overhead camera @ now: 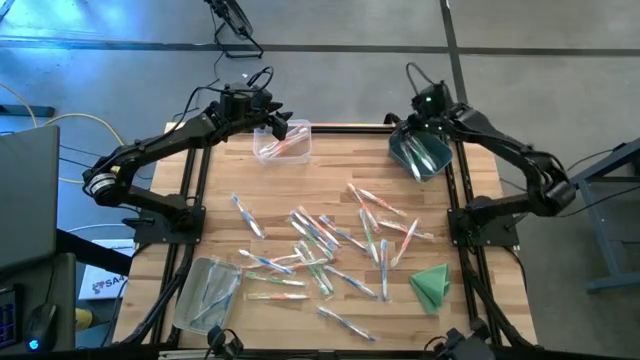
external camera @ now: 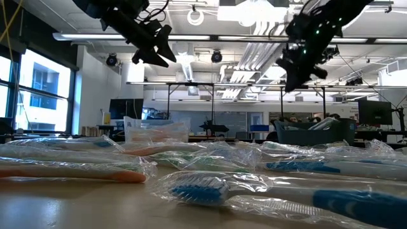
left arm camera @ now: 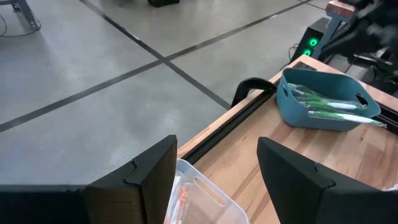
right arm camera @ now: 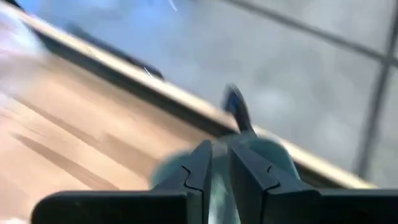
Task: Pick & Place Toothbrushes
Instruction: Put the blue toothbrush into the gray bin
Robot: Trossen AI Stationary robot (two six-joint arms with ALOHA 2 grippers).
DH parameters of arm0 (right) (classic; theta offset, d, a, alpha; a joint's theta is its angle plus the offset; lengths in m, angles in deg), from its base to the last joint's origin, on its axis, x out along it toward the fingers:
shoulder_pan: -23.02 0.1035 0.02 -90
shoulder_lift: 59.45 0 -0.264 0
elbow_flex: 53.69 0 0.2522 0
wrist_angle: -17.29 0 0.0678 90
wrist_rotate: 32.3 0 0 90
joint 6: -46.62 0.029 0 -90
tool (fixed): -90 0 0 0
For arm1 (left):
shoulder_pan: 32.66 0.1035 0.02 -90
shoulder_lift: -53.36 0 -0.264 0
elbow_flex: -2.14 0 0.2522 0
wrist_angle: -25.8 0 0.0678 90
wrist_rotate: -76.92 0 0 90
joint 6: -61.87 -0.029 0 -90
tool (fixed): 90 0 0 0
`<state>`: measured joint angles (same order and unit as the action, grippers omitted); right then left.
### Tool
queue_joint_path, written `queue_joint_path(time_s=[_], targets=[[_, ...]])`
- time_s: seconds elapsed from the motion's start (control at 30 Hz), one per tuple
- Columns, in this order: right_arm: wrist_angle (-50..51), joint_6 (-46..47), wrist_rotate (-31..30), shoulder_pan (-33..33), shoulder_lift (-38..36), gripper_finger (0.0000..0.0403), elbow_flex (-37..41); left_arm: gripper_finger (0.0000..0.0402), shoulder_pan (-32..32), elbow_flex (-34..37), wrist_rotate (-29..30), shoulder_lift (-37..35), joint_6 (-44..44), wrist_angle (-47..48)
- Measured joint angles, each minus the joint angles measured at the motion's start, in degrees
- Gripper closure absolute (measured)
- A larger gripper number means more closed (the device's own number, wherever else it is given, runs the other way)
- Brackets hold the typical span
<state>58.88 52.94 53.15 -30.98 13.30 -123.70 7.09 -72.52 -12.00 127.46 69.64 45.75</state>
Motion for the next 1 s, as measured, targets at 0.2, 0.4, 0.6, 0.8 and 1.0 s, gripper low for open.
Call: queue_joint_path(time_s=[0.2, 0.4, 0.6, 0.8, 1.0], targets=[[-9.4, -0.1, 7.7, 0.0, -4.6, 0.0358, -0.1, 0.0184, 0.0, 0.0, 0.2, 0.0, 0.0, 0.0], [-14.7, -0.1, 13.1, 0.0, -4.3, 0.0357, -0.1, 0.0184, 0.0, 0.0, 0.2, 0.0, 0.0, 0.0], [-15.3, -0.5, 14.8, 0.0, -3.8, 0.0357, -0.1, 0.0184, 0.0, 0.0, 0.2, 0.0, 0.0, 0.0], [-15.3, -0.6, 13.2, -0.1, -3.8, 0.0357, -0.1, 0.0184, 0.0, 0.0, 0.2, 0.0, 0.0, 0.0], [-16.0, -2.0, 12.0, -0.1, -3.8, 0.0357, -0.1, 0.0184, 0.0, 0.0, -0.2, 0.0, -0.6, 0.0]])
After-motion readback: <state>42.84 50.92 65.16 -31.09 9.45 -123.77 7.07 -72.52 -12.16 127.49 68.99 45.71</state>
